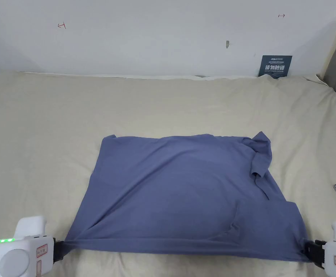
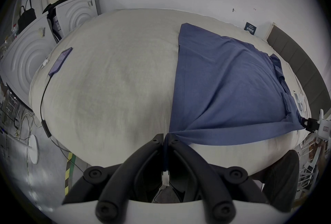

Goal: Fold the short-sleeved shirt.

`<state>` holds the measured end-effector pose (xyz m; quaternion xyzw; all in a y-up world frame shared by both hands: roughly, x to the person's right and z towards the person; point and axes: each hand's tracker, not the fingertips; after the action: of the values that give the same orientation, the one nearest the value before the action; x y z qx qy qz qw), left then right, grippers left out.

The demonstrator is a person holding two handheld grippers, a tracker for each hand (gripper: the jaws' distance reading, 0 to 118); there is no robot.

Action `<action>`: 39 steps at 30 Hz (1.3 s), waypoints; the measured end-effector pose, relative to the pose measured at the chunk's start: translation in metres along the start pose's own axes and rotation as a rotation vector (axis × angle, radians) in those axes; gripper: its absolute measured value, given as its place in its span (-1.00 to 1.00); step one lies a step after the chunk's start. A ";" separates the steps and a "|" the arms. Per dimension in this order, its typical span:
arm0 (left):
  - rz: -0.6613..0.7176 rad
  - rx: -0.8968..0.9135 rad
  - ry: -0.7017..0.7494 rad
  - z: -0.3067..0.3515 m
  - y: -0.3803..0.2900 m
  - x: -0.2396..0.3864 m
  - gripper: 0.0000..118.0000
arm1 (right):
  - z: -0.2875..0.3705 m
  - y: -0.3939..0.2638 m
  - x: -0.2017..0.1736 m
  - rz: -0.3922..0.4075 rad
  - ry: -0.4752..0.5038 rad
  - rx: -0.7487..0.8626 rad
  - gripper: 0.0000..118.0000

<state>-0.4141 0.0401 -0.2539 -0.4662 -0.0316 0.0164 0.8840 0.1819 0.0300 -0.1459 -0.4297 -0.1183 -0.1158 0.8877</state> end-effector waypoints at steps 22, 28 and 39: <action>0.035 0.014 -0.056 0.030 -0.020 -0.029 -1.00 | 0.044 -0.026 0.000 0.028 -0.063 0.013 -0.99; 0.040 0.005 -0.060 0.026 -0.019 -0.034 -1.00 | 0.059 -0.019 -0.018 0.045 -0.070 0.032 -0.99; 0.003 -0.079 -0.019 -0.025 -0.005 -0.019 0.89 | 0.048 -0.013 -0.015 0.023 -0.013 -0.006 -0.99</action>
<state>-0.4315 0.0159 -0.2650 -0.5005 -0.0400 0.0212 0.8646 0.1585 0.0616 -0.1123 -0.4346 -0.1187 -0.1030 0.8868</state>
